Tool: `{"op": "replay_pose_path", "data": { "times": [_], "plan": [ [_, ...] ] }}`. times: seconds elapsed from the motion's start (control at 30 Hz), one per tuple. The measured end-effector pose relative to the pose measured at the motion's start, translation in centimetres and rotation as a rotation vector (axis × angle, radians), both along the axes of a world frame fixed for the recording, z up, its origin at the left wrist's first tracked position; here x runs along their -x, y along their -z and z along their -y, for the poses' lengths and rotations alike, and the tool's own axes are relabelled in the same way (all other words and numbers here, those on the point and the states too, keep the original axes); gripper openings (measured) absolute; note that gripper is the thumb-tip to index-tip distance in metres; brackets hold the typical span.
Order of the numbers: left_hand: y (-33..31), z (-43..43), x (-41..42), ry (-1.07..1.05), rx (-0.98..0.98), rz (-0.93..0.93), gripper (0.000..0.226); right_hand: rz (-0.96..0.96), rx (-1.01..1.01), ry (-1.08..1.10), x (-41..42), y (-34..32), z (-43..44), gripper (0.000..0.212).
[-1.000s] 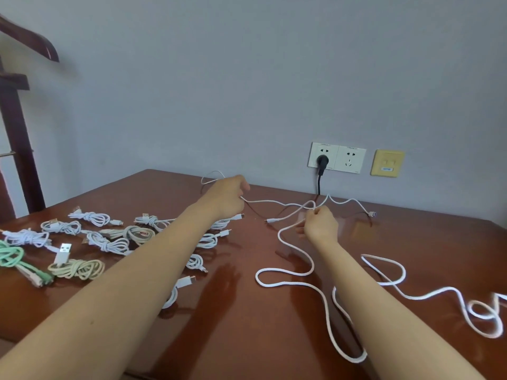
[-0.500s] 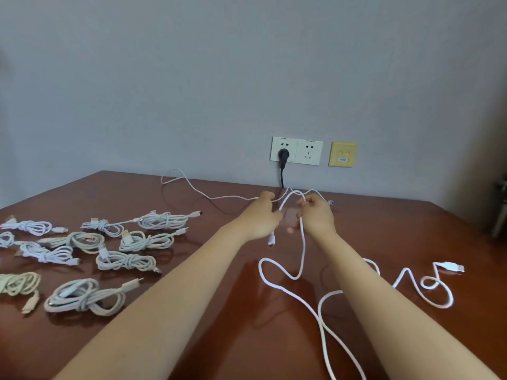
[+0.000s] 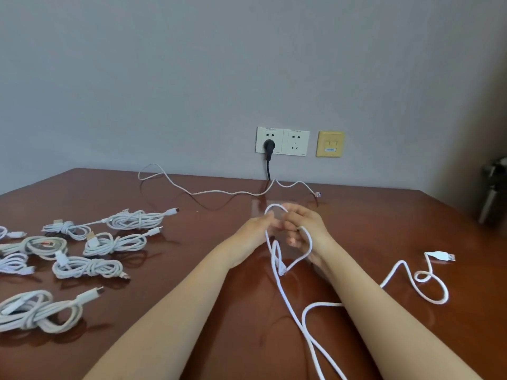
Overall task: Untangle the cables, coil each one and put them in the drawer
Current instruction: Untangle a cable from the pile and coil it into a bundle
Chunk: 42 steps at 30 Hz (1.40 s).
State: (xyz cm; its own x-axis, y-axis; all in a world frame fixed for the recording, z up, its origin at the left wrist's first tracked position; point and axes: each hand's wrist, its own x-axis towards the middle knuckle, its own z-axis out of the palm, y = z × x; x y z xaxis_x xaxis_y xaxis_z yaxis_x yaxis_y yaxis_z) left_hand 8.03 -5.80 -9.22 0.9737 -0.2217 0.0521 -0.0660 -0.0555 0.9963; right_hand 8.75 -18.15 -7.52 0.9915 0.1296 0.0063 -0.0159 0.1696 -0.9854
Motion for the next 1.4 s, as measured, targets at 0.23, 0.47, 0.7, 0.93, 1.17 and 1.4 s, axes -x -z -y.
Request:
{"op": "replay_pose_path", "data": {
  "times": [0.23, 0.47, 0.7, 0.93, 1.17, 1.4],
  "plan": [
    [0.3, -0.7, -1.7, -0.108, 0.472, -0.063, 0.041, -0.094, 0.011, -0.402, -0.2, 0.3, 0.1, 0.033],
    [-0.2, -2.2, -2.0, -0.136, 0.821, -0.097, 0.036, -0.121, 0.124, -0.496, 0.3, -0.9, -0.2, 0.014],
    [-0.5, -3.1, -1.8, -0.228, 0.955, -0.148, 0.038, 0.130, 0.557, -0.264, 0.6, -1.7, -0.6, 0.025],
    [-0.7, -2.9, -1.3, -0.129, 0.899, -0.222, 0.029, 0.656, 1.328, -0.067, 1.3, 1.4, -2.2, 0.024],
    [-1.2, -2.5, -1.0, -0.155, 0.722, -0.249, 0.030, 0.695, 1.364, -0.203, 1.2, 1.5, -2.5, 0.028],
    [-1.9, -4.6, -1.5, -0.318, 0.763, -0.253, 0.030, 0.483, 0.816, -0.283, 0.7, 1.0, -1.0, 0.015]
  ]
}}
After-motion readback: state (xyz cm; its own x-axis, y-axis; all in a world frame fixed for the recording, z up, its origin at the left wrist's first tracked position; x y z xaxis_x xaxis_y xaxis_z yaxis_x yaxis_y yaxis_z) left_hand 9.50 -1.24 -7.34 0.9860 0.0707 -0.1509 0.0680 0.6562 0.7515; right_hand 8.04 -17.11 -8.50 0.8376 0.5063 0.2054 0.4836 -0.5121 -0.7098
